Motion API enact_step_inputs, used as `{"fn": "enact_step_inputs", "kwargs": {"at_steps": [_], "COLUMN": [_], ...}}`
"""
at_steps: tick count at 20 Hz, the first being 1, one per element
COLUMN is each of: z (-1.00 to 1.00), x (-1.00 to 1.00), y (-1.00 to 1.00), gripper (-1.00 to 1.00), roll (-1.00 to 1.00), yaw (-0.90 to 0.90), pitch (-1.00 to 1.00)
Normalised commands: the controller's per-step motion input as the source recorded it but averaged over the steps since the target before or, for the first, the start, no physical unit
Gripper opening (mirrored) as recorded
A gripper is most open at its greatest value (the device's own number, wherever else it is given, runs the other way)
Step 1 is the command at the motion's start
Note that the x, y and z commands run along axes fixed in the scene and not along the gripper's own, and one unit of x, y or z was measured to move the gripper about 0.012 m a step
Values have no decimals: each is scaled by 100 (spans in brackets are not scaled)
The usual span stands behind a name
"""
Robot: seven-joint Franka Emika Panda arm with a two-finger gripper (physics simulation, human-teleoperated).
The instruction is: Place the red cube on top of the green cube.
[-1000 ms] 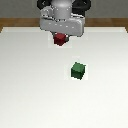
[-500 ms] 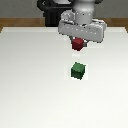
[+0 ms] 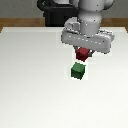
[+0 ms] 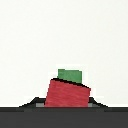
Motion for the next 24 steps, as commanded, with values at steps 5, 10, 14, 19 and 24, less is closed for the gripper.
{"fn": "enact_step_inputs", "kwargs": {"at_steps": [5, 10, 14, 19, 24], "z": [0, -20, -50, -20, 0], "x": [20, 0, 0, 0, 0], "y": [-20, 20, 0, 0, 0], "gripper": [-100, -100, -100, -100, -100], "roll": [0, 0, 0, 0, 0], "yaw": [0, 0, 0, 0, 0], "pitch": [0, 0, 0, 0, 0]}}
